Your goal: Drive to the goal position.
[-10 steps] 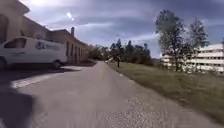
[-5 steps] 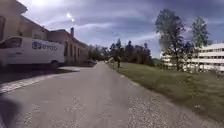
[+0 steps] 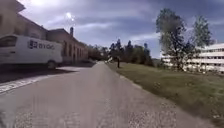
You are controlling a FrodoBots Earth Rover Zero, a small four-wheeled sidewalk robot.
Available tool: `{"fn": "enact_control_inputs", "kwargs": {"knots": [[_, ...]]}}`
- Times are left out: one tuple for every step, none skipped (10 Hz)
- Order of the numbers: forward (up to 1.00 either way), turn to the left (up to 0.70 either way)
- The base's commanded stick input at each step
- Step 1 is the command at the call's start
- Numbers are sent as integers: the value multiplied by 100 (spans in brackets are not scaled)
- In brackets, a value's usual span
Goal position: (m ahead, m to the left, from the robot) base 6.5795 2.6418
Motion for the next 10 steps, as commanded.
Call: {"fn": "enact_control_inputs", "kwargs": {"knots": [[70,6],[70,6],[70,6],[70,6],[70,6],[70,6],[70,6],[70,6],[70,12],[70,14]]}}
